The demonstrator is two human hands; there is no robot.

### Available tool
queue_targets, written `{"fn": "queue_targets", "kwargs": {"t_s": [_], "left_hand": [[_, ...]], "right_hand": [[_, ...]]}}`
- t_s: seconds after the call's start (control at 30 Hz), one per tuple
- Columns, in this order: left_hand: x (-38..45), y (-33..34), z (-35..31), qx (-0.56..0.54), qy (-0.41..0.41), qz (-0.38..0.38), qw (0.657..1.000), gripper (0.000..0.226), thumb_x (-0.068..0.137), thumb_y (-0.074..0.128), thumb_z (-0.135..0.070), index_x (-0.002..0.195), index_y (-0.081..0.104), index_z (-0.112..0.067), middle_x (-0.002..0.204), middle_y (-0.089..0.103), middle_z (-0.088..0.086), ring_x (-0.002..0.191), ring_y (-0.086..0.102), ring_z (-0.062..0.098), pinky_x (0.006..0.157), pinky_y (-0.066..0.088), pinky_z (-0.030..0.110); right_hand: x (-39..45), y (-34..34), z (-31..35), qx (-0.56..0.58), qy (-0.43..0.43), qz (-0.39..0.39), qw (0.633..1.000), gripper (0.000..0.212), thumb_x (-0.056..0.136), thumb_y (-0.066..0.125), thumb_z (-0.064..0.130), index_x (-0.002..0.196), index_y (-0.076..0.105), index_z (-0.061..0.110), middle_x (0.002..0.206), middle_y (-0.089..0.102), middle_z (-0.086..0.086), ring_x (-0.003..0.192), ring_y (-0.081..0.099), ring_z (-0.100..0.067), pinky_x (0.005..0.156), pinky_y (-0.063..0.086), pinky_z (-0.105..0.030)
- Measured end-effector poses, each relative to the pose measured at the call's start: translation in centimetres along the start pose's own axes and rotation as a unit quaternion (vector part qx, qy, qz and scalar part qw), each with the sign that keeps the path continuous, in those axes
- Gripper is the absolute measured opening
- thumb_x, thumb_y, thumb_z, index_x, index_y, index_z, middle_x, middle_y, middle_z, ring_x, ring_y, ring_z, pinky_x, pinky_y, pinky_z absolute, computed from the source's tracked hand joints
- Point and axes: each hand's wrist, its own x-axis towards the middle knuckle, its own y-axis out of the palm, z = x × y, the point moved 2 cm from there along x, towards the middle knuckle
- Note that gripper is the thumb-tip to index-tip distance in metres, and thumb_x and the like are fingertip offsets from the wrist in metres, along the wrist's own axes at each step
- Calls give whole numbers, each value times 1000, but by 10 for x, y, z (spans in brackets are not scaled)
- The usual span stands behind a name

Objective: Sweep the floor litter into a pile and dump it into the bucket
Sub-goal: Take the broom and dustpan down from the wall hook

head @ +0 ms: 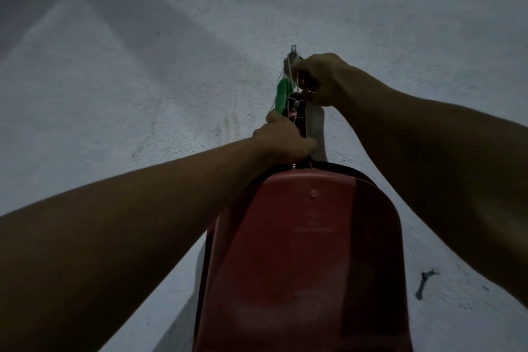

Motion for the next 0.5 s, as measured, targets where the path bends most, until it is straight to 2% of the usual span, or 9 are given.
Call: {"fn": "queue_targets", "kwargs": {"t_s": [0.17,0.23,0.3,0.4,0.5], "left_hand": [[2,-1,0,-11,-2,3,1000,93,91,57,-44,146,1,6,133,49,19,116,54,33,83,44,34],[3,-3,-2,-19,-2,3,1000,92,92,56,-43,146,1,6,132,49,19,116,54,33,88,46,36],[6,-9,-5,-38,0,3,999,88,92,56,-42,145,5,4,129,50,18,113,55,32,87,46,36],[10,-17,-12,-57,9,1,998,85,94,55,-42,145,6,4,114,46,11,98,51,25,79,42,32],[14,-21,-16,-62,18,-1,998,85,95,54,-42,146,4,5,108,38,8,91,44,20,77,37,27]], "right_hand": [[5,-1,2,31,-11,-42,999,13,92,63,3,81,57,1,76,58,-9,62,55,-13,47,48,-19],[10,1,6,49,-15,-68,996,8,90,65,0,86,59,-2,79,60,-14,59,57,-16,38,48,-19],[16,2,9,56,-21,-89,994,8,90,66,-1,91,59,-3,80,60,-15,57,58,-17,36,49,-21],[26,0,15,69,-47,-101,991,18,89,65,-3,76,53,0,73,57,-13,55,57,-17,32,44,-20],[33,-2,20,84,-66,-110,988,22,86,67,-5,70,52,1,74,59,-16,55,59,-19,35,45,-21]]}}
